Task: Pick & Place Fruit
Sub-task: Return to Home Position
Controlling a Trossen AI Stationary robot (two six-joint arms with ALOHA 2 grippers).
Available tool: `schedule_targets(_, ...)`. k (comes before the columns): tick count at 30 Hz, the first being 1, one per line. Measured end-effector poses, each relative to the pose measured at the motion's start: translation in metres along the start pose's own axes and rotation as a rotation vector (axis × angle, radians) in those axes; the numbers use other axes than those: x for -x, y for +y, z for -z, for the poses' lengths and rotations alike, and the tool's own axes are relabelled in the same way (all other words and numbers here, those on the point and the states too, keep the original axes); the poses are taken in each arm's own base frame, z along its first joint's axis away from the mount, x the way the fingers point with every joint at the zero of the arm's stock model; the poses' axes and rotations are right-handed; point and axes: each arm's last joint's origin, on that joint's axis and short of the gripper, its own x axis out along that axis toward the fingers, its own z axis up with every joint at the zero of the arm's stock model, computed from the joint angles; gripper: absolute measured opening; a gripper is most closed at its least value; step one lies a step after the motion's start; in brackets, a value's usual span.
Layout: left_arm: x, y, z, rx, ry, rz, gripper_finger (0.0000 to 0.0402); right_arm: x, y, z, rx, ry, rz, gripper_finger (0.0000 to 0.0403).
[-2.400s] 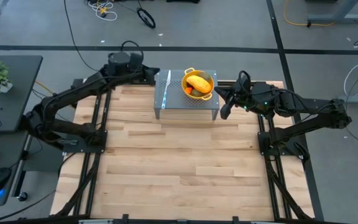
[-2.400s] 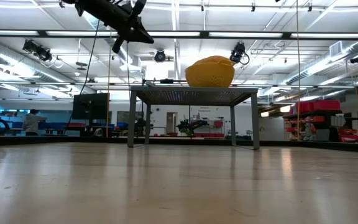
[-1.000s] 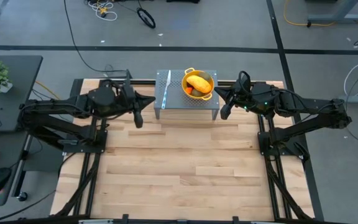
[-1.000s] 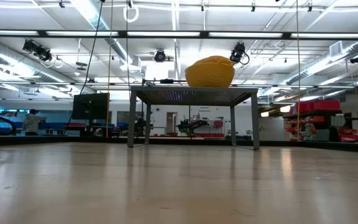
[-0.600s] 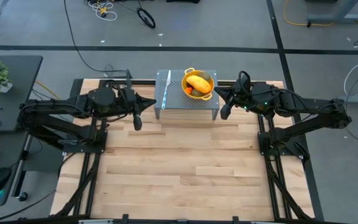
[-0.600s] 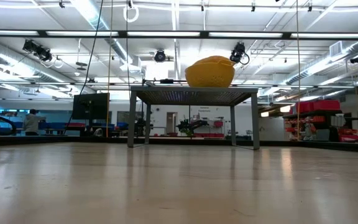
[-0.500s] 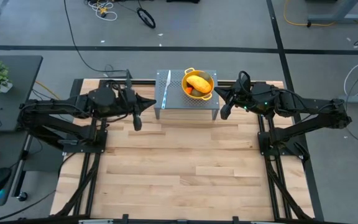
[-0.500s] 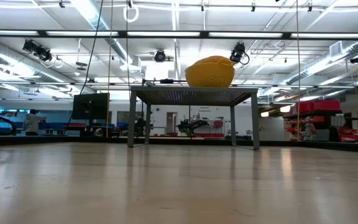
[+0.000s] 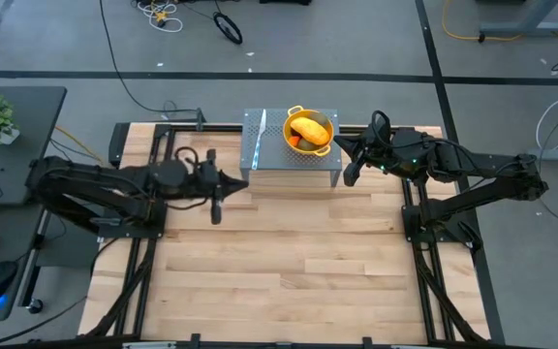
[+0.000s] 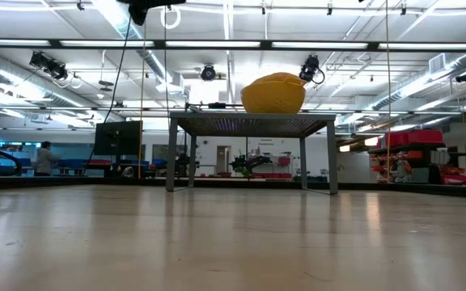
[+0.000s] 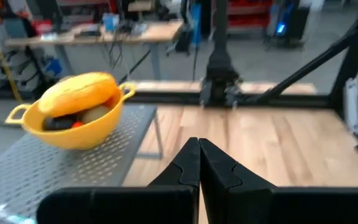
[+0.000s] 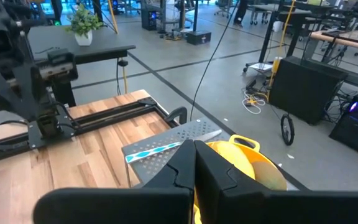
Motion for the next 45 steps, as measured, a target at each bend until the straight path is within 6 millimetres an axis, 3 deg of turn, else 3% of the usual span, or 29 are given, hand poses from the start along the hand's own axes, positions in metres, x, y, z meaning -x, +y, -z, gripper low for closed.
schedule_targets(18, 0.041, 0.007, 0.120, 0.082, -0.253, 0.094, 0.0003, 0.000, 0.000, 0.000, 0.000, 0.000, 0.000, 0.0005)
schedule_targets(23, 0.048, 0.009, 0.144, 0.101, -0.258, 0.129, 0.0004, 0.000, 0.000, 0.000, 0.000, 0.000, 0.000, 0.0005)
schedule_targets(33, 0.055, 0.009, 0.167, 0.091, -0.258, 0.185, 0.0003, 0.000, 0.000, 0.000, 0.000, 0.000, 0.000, 0.0005)
schedule_targets(45, 0.061, 0.011, 0.178, 0.029, -0.160, 0.179, 0.0003, 0.000, 0.000, 0.000, 0.000, 0.000, 0.000, 0.0005)
